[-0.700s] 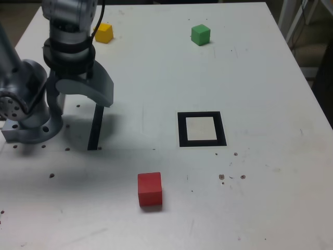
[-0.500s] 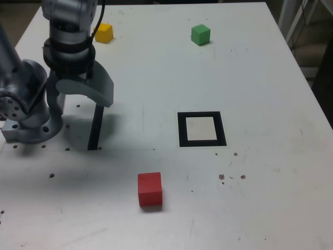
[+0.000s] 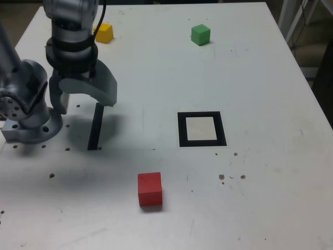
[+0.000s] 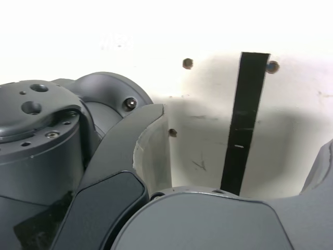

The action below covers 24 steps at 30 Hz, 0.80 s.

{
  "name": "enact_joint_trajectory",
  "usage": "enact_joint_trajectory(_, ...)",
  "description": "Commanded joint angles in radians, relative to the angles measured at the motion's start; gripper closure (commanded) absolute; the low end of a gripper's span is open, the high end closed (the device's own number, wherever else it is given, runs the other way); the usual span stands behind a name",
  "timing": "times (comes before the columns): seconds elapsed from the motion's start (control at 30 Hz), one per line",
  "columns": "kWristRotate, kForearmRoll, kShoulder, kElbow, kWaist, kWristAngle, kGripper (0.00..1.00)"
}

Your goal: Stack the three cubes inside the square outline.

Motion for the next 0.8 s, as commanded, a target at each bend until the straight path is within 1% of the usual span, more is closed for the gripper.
enact_joint_trajectory(0.0, 0.028, 0.01, -0.014, -0.014, 0.018, -0.002, 0.01)
enact_joint_trajectory(0.1, 0.085, 0.02, -0.02, -0.044, 0.061, -0.02, 0.01)
enact_joint_trajectory(0.27, 0.206, 0.029, 0.005, -0.113, 0.149, -0.075, 0.0)
enact_joint_trajectory(0.37, 0.261, 0.055, 0.033, -0.189, 0.171, -0.089, 0.0)
enact_joint_trajectory(0.43, 0.282, 0.101, 0.053, -0.268, 0.173, -0.086, 0.0)
enact_joint_trajectory(0.6, 0.301, 0.223, 0.07, -0.429, 0.173, -0.059, 0.0)
enact_joint_trajectory(0.67, 0.301, 0.254, 0.069, -0.466, 0.172, -0.051, 0.0)
enact_joint_trajectory(0.77, 0.286, 0.277, 0.067, -0.48, 0.16, -0.05, 0.0)
